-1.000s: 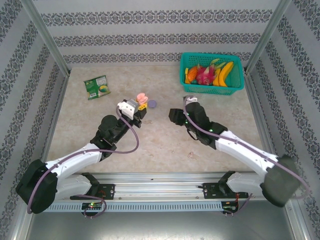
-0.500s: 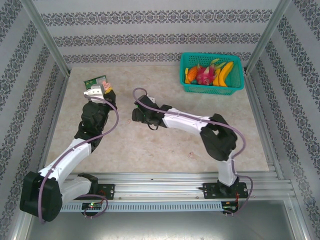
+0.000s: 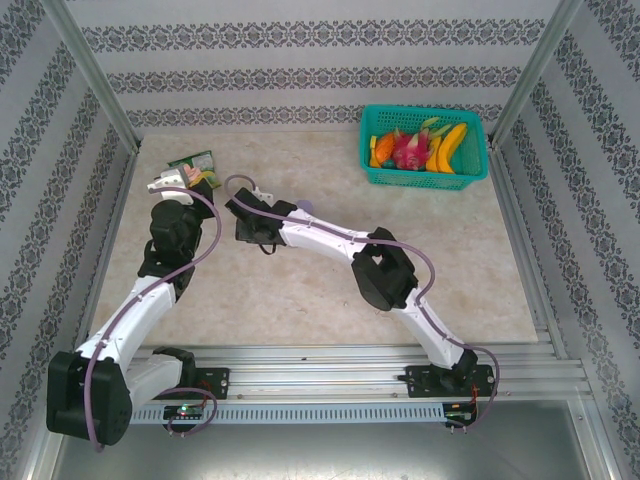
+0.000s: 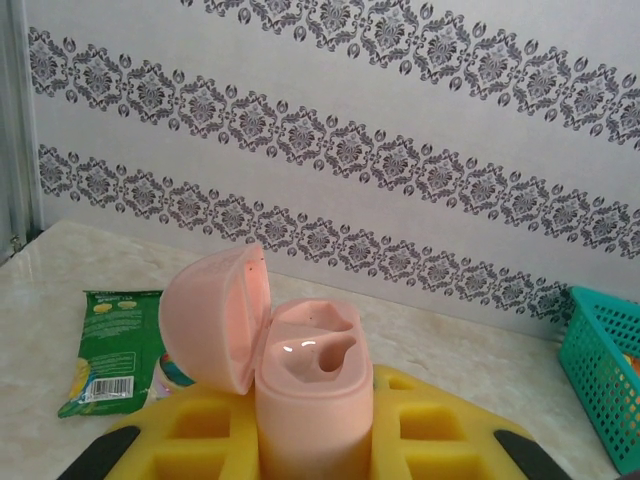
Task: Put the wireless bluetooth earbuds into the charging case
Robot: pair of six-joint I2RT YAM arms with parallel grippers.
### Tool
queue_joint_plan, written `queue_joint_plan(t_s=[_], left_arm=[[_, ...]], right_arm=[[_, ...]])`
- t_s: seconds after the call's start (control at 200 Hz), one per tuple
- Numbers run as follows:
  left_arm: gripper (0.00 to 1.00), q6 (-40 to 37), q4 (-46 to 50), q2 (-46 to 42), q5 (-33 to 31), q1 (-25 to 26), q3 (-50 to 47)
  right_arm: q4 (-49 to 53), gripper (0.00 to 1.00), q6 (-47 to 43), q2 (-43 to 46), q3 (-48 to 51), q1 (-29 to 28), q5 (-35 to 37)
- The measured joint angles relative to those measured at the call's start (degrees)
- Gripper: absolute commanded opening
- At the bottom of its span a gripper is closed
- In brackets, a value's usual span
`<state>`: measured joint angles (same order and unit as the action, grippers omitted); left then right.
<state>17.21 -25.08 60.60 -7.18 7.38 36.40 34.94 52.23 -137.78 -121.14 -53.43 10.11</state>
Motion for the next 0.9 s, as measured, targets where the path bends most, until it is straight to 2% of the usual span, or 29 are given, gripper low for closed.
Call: queue_joint_plan(t_s=[0.335, 0.899], left_arm=[[0.0, 1.31, 0.48, -1.7, 1.95, -1.88, 0.0], [0.0, 2.62, 0.48, -2.16, 4.2, -2.25, -0.07]], right_arm=[[6.86, 0.42, 0.15, -6.1, -6.29, -0.46, 2.73], [8.26, 0.34, 0.11, -9.97, -10.4, -0.42, 3.61]])
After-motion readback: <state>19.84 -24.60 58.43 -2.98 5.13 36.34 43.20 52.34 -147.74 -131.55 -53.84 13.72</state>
